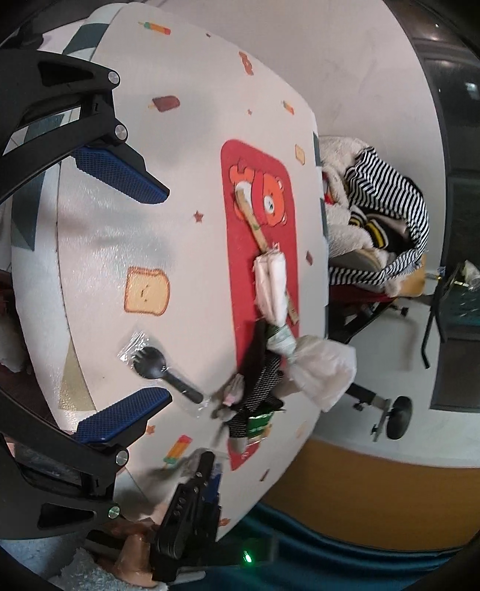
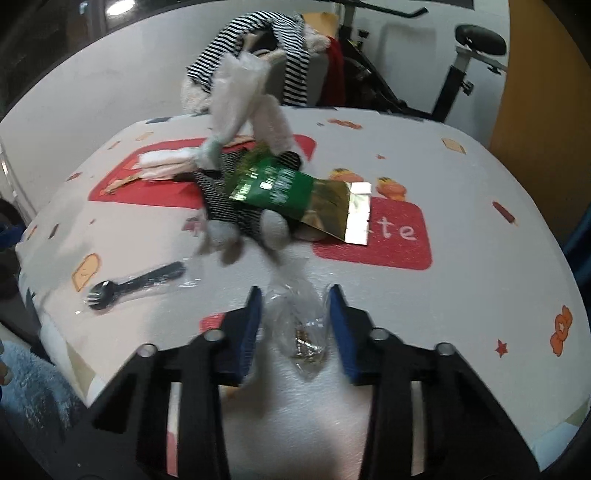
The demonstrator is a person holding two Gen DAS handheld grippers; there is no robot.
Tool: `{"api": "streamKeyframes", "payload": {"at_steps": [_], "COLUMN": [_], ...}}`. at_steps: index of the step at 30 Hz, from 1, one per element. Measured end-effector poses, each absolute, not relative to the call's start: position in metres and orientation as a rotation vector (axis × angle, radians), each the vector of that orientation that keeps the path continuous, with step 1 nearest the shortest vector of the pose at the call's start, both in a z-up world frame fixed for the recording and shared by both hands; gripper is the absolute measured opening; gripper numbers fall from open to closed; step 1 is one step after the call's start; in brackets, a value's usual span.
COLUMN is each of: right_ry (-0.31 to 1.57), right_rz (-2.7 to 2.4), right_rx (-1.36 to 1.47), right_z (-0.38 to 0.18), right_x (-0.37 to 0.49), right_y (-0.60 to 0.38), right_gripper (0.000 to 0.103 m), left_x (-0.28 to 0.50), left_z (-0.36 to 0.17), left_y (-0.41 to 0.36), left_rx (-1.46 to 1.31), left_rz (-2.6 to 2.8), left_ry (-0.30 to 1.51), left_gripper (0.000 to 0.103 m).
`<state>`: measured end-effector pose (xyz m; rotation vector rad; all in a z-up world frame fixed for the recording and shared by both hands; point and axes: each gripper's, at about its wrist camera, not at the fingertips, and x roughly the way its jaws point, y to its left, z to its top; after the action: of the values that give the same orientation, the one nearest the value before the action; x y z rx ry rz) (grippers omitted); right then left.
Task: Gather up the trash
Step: 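Grasp the clear bag of screws with the right tool while the left tool grasps the wrapped fork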
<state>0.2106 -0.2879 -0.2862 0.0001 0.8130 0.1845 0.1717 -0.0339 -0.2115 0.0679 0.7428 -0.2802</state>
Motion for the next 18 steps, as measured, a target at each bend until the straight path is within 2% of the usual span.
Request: {"api": "streamKeyframes", "payload": {"at_steps": [2,4,6,13,18], "right_ry": [0.787,0.756,0.734,0.693,0.673], "right_rz": [0.2,0.217,0.229,0.248,0.261], "right_rx": [0.008,0.038,0.07,0.114,0.154], "right_z": [-0.28,-0.273,-0.267,-0.26,-0.263], "right_x": [0.204,0.195,0.187,0.165,0.157], "right_y": [-0.286,-0.286,-0.287,-0.287,-0.291], "right_gripper": [0.03,0.028,0.028,0.028,0.027], "left_x": [0.173,0.177,0.183,0.204,0.216], "left_z": [-0.214,-0.218,-0.224,-0.244,-0.252], "left_y": [-0.042,-0.051,-0.061,-0.091,-0.104], "left_rx": [0.095,0.125,0.136,0.196,0.209], "left_rz": [-0.295,-0.325,-0.376,-0.494,-0.521], "left_ry": [0.743,0.767,0.801,0.861,0.885], "left_gripper": [0.092,0.071,0.063,0.06,0.053]}}
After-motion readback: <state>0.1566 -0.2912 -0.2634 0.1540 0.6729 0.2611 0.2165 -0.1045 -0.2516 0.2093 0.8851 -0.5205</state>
